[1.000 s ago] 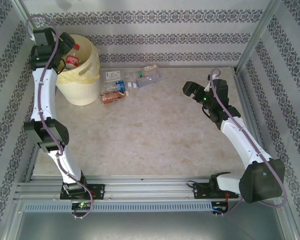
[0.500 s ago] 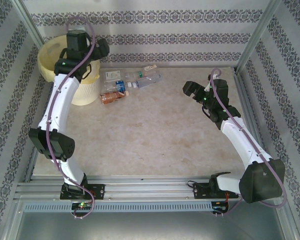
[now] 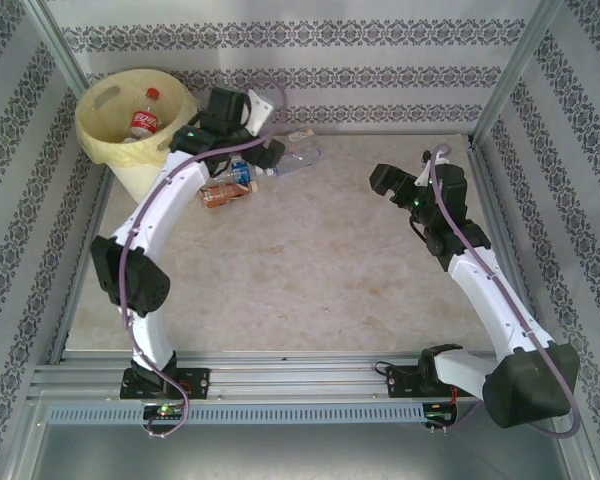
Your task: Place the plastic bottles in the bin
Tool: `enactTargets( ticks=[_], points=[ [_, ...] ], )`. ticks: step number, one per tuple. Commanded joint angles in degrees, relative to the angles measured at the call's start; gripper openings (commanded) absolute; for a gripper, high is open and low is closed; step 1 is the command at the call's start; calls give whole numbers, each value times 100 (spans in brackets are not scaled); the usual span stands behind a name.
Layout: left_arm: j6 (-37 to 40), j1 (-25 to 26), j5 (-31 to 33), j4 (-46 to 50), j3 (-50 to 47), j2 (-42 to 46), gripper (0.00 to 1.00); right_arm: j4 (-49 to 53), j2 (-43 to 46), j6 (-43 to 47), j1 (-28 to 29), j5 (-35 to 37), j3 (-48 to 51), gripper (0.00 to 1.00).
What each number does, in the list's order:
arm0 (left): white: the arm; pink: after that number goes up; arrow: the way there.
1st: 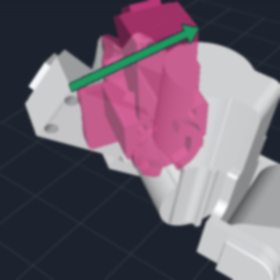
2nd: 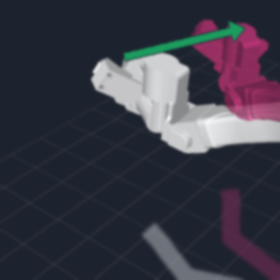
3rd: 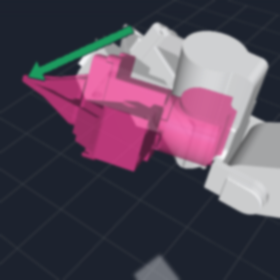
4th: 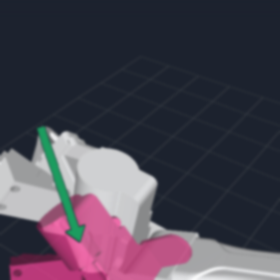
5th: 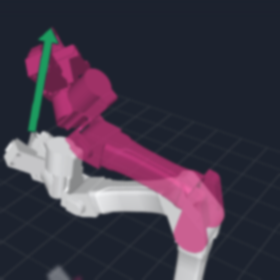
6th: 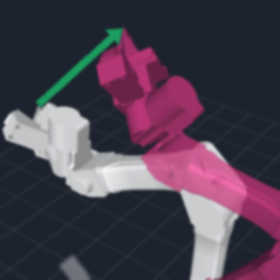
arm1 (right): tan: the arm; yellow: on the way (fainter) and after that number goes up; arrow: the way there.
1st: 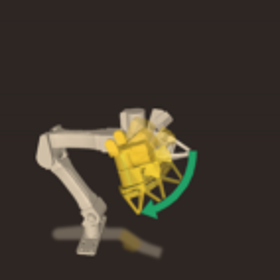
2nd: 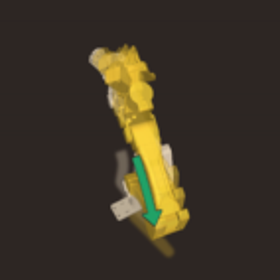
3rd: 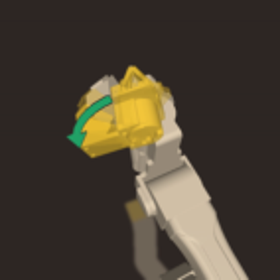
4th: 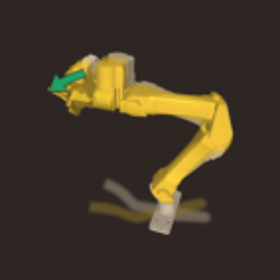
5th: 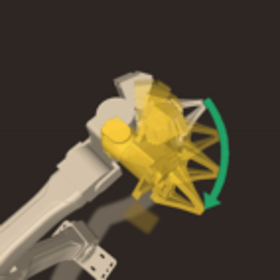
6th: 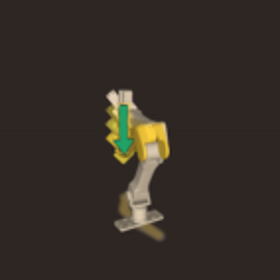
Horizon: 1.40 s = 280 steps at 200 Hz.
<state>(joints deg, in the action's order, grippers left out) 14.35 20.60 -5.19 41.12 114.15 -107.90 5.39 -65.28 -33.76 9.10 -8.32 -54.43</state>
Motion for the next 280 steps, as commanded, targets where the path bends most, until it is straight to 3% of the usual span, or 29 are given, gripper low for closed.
enactTargets(
  ticks=[1, 45, 97, 128, 161, 227, 253, 280],
  points=[
    [1056, 57, 480, 751, -170, -374, 100, 54, 171, 206, -59, 184, 56, 98],
    [1386, 53, 1550, 974, -199, -1149, 100, 96, 191, 232, -65, 269, 56, 98],
    [1193, -205, 2296, 1590, 743, -2426, 100, 171, 162, 228, -67, 293, 47, 98],
    [942, -500, 2268, 1891, 1325, -2929, 100, 269, 224, 290, -67, 381, 60, 98],
    [795, -624, 2031, 2044, 1340, -3036, 100, 298, 278, 312, -70, 462, 74, 98],
    [438, -633, 1293, 2333, 609, -2625, 96, 262, 182, 232, -67, 425, 49, 98],
    [361, -612, 451, 2346, 313, -2251, 92, 257, 150, 220, -67, 383, 36, 98],
    [301, -611, 779, 1896, -83, -1999, 84, 222, 155, 205, -71, 394, 57, 98]
  ],
)
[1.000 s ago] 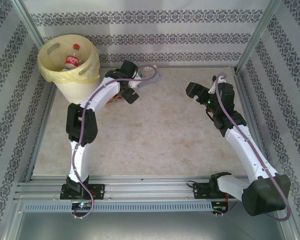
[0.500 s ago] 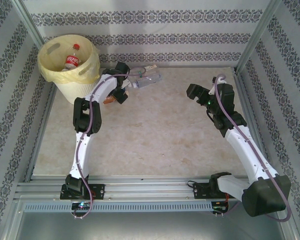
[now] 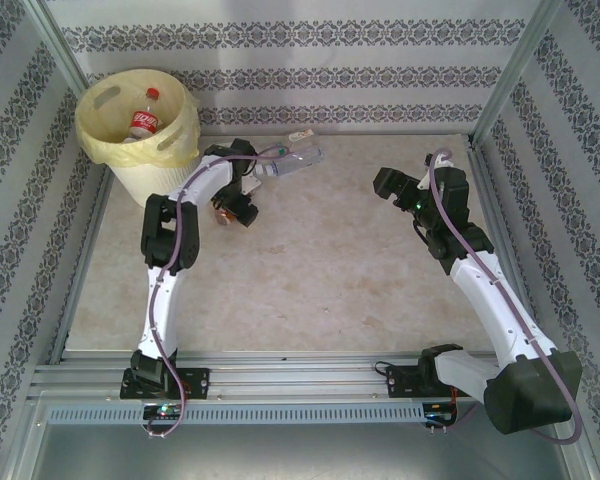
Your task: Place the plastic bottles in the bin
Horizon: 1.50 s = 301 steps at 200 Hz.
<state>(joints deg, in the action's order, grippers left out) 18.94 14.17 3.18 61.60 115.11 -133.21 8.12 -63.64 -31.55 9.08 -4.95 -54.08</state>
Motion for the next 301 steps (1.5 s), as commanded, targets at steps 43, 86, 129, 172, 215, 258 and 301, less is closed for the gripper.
enactTargets(
  ticks=[43, 86, 129, 172, 215, 258, 301],
  points=[
    [-189, 24, -1, -111, -182, 242, 71, -31, 2, -19, -66, 38, 30, 98],
    [-171, 18, -187, -9, -37, 53, 71, -23, 79, 13, -73, 93, 47, 98],
    [-179, 23, -412, -57, 3, 92, 60, -321, 144, 106, -64, -366, 137, 98],
    [-398, 23, -715, -283, -146, 663, 52, -972, 332, 339, 51, -847, 337, 98],
    [-861, 24, -1093, -963, -494, 1835, 50, -1056, 323, 853, 443, -839, 226, 98],
    [-1519, -70, -581, -1748, -510, 2827, 48, -1372, 213, 1292, 813, -1037, 146, 98],
    [-1885, -262, -5, -2544, -449, 3493, 48, -1595, 85, 1727, 1269, -901, 72, 98]
  ],
)
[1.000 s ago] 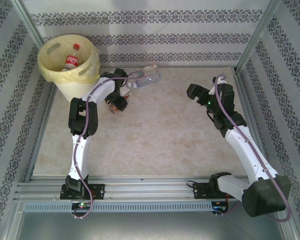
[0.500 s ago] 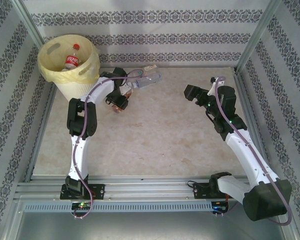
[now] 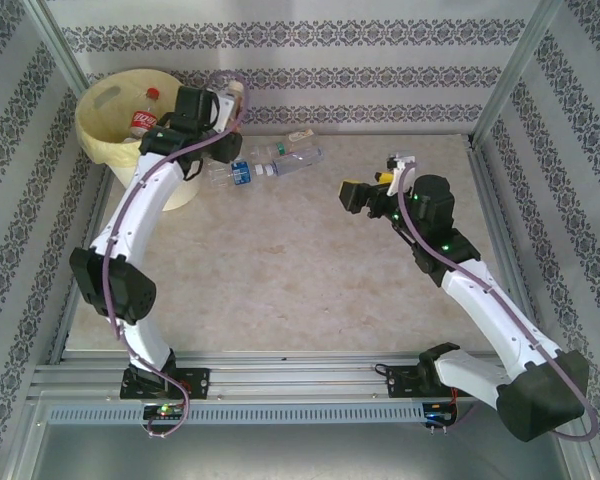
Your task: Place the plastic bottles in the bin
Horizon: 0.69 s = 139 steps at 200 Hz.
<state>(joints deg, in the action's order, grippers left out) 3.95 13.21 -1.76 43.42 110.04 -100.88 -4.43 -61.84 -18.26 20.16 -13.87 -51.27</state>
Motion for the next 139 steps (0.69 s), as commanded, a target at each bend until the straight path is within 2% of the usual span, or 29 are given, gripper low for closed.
enactTargets(
  ticks=[1, 21, 45, 89, 113, 139],
  points=[
    [-386, -163, 517, -736, 60, 270, 48, -340, -101, 405, 162, -6, -213, 98],
    [-480, -309, 1148, -1049, 136, 333, 48, -336, -186, 424, 205, 37, -266, 98],
    [-977, -690, 1777, -1048, 486, 100, 47, -340, -214, 420, 227, 76, -271, 98],
    [-1670, -1209, 1847, -1303, 1005, -401, 47, -316, -171, 429, 234, 215, -252, 98],
    [-1847, -1340, 2278, -1591, 1273, -739, 48, -279, -153, 429, 234, 267, -253, 98],
    [-2408, -1559, 2547, -1713, 1583, -1149, 48, -234, -118, 436, 234, 314, -235, 98]
  ],
)
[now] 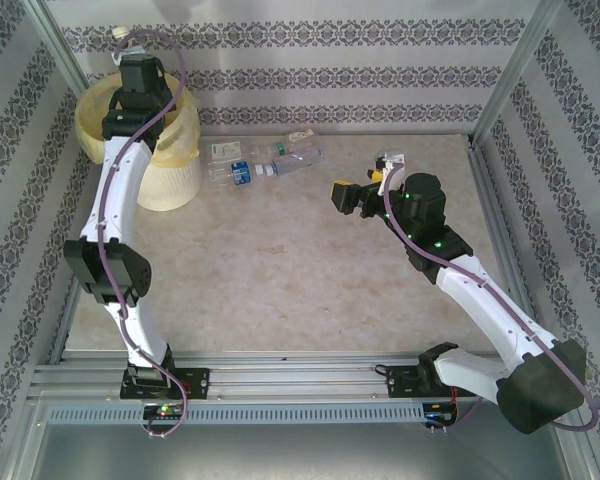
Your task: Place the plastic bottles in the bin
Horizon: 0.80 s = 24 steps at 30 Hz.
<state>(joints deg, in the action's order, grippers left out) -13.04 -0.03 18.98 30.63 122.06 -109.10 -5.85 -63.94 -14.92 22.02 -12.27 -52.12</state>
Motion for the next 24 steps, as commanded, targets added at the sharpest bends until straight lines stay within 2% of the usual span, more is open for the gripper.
enactTargets(
  ticks=[1, 6, 8, 11, 13, 16, 24],
  points=[
    [-731, -243, 478, -435, 394, -347, 48, -92, 92, 103, 48, 155, -150, 98],
    [-1144, -348, 870, -584, 900, -894, 48, -39, 110, 134, 48, 220, -148, 98],
    [-1301, -381, 1114, -558, 1118, -1113, 52, -25, 108, 162, 49, 241, -150, 98],
    [-1679, -453, 1239, -213, 1554, -1422, 69, 12, 106, 183, 49, 260, -149, 98],
    [-1781, -455, 1038, 79, 1876, -1591, 84, 31, 109, 200, 48, 276, -149, 98],
    [-1867, -449, 896, 273, 1917, -1536, 94, 42, 118, 218, 48, 296, -136, 98],
    [-1830, -438, 627, 165, 1414, -973, 100, 22, 128, 187, 48, 288, -119, 98]
  ],
)
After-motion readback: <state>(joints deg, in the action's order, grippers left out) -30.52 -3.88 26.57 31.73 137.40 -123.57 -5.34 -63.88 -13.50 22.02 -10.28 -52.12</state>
